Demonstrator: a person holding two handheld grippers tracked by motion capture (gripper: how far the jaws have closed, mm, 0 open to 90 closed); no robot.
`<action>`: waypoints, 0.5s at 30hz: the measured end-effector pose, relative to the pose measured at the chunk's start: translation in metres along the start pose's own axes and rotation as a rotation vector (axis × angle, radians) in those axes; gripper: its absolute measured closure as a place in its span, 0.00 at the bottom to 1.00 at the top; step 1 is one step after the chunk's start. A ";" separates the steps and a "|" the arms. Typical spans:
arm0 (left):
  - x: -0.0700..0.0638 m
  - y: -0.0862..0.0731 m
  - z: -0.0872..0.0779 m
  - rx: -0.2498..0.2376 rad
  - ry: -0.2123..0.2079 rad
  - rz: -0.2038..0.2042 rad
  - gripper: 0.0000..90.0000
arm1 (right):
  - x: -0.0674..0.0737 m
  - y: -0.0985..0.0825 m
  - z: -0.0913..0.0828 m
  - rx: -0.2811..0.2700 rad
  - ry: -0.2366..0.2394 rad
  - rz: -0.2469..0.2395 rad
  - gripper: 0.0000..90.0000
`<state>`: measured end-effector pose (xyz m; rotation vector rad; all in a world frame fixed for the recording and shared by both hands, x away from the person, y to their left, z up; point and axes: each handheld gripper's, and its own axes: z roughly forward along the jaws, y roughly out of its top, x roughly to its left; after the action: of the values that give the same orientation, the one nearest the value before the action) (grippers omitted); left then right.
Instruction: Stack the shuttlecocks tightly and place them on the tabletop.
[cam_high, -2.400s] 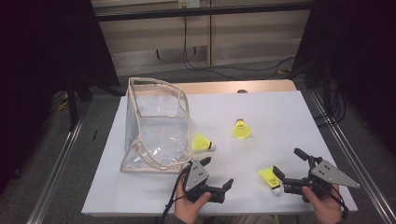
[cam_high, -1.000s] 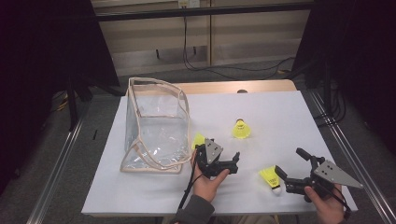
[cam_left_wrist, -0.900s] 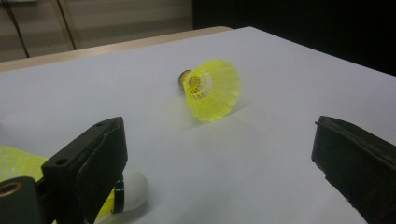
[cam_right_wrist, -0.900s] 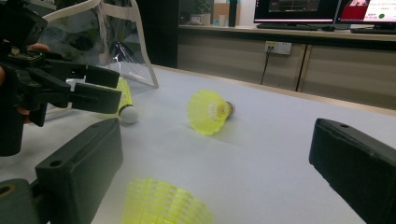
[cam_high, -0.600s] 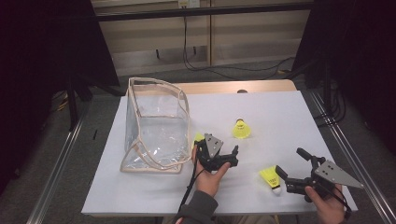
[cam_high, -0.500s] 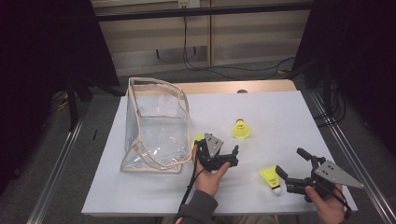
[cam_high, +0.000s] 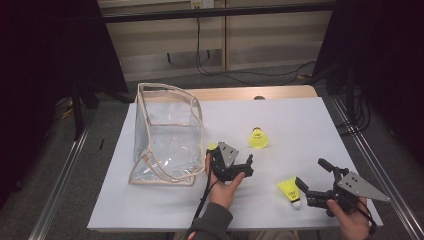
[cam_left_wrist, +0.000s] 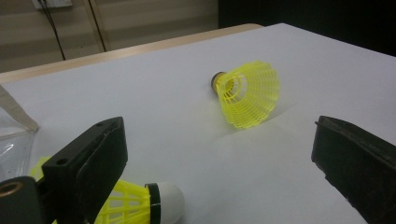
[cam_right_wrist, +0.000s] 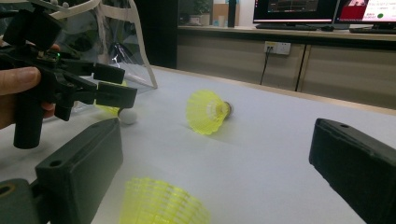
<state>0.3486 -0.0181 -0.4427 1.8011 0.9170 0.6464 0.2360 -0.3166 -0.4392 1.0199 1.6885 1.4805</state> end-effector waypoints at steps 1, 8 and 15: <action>0.001 0.000 0.000 0.005 0.007 0.012 0.04 | 0.000 0.000 0.000 0.001 0.000 -0.006 0.03; 0.002 0.000 0.000 -0.007 0.041 0.010 0.12 | 0.001 0.000 0.001 -0.001 0.006 -0.003 0.03; 0.000 0.000 0.000 -0.050 0.133 0.000 0.26 | 0.001 0.000 0.001 -0.001 0.009 -0.005 0.03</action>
<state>0.3487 -0.0183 -0.4429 1.7298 0.9804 0.7897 0.2364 -0.3153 -0.4395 1.0095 1.6949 1.4850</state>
